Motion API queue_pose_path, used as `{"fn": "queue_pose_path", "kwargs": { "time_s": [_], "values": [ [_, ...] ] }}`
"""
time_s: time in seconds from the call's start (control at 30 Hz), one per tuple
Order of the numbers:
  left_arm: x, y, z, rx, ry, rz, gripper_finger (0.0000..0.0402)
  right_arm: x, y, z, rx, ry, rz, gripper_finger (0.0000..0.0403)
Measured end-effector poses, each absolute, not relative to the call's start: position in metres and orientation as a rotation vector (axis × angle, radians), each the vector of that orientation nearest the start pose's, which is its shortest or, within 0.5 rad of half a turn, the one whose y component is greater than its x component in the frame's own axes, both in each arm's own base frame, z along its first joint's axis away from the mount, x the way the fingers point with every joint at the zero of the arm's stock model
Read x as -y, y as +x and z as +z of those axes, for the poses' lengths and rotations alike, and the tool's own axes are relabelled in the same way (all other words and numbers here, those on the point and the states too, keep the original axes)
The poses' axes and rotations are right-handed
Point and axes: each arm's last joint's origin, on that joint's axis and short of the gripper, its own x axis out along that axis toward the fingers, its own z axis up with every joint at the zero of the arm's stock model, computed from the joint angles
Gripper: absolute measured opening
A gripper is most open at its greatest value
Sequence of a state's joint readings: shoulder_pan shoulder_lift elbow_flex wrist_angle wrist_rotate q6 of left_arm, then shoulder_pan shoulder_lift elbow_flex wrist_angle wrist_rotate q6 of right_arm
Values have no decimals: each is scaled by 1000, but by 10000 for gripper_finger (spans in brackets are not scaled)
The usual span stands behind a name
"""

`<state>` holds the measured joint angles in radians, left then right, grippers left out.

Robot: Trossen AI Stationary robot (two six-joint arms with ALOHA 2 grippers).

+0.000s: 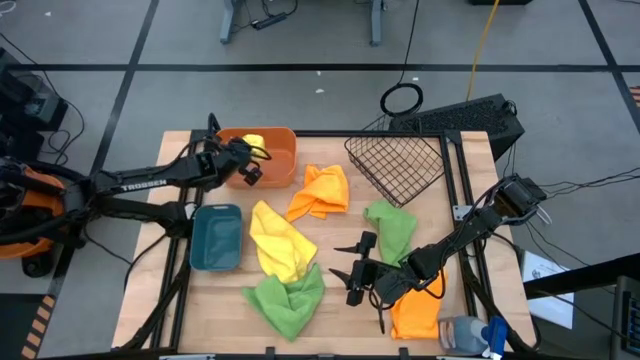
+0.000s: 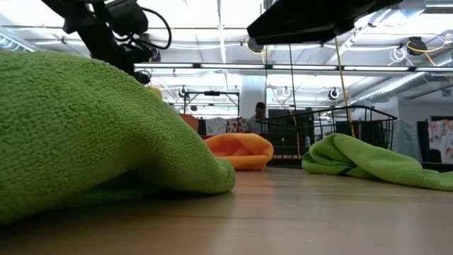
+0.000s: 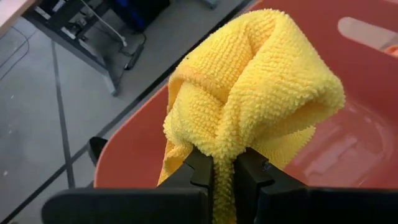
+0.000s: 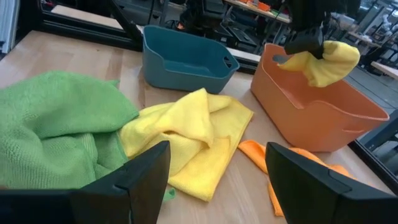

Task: Sort microfiber towel by color & place in baskets
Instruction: Put the right yellow microfiber towel into the orange bin

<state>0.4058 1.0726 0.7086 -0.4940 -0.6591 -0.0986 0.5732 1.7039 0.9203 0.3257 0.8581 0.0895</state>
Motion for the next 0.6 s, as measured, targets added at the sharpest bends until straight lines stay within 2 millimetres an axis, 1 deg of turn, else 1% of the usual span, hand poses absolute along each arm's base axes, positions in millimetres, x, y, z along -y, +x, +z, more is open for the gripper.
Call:
{"fn": "queue_pose_path", "kwargs": {
  "time_s": [0.23,0.4,0.5,0.6],
  "values": [
    [-100,189,223,-907,38,1031,29,-170,304,194,-357,-209,-300,255],
    [-102,193,215,-919,0,1051,31,-170,303,193,-359,-210,-300,255],
    [-104,195,211,-928,-11,1059,43,-170,303,193,-359,-210,-300,255],
    [-109,196,206,-945,-36,1086,66,-170,303,193,-359,-210,-300,255]
  ]
}}
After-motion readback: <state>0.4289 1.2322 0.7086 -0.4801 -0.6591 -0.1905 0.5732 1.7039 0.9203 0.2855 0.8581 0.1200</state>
